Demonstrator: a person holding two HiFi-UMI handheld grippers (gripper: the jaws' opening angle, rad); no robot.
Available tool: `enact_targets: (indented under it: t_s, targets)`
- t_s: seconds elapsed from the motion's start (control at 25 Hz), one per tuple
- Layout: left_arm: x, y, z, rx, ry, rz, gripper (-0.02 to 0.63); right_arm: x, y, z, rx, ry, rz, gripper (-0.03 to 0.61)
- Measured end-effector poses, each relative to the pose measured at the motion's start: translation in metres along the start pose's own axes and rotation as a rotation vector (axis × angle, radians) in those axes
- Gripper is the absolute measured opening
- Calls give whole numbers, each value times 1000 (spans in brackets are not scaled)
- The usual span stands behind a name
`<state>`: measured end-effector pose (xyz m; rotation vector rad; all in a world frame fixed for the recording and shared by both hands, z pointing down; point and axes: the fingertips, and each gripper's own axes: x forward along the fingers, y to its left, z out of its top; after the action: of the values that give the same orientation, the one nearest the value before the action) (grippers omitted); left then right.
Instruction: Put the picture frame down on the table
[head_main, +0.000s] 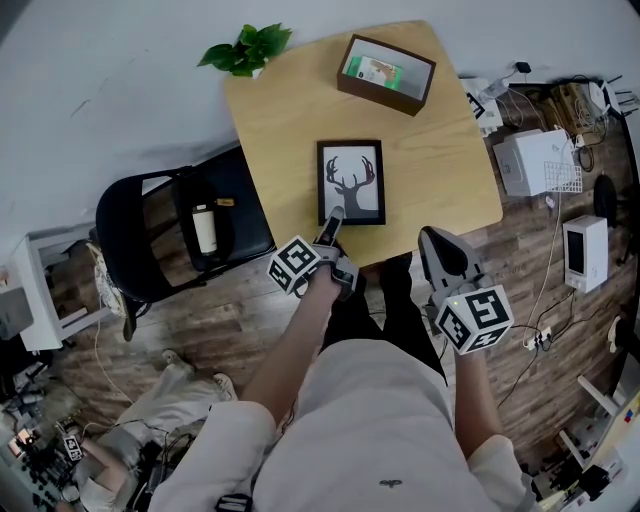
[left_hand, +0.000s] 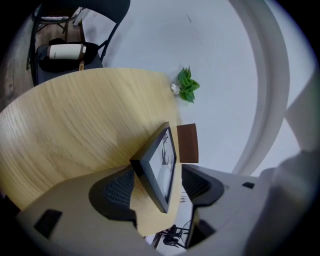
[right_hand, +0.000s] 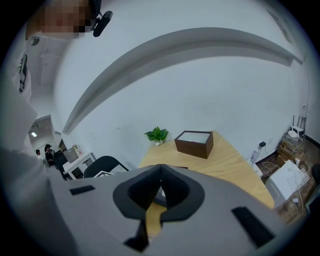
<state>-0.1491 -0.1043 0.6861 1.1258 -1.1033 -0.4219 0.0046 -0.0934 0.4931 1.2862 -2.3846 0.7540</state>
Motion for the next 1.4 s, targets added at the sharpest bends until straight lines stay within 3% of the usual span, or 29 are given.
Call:
enact_targets:
  t_s: [0.64,1.04,1.4]
  targets:
    - [6,11,-23,236,173,133,308,4,0,0,1,7,4,-2]
    - [8,18,-28,261,232,187,311,4,-3,-1,3,9,-6,-2]
    - [4,11,-31,256,242,173,311,4,1,3,1,2,-7,-2]
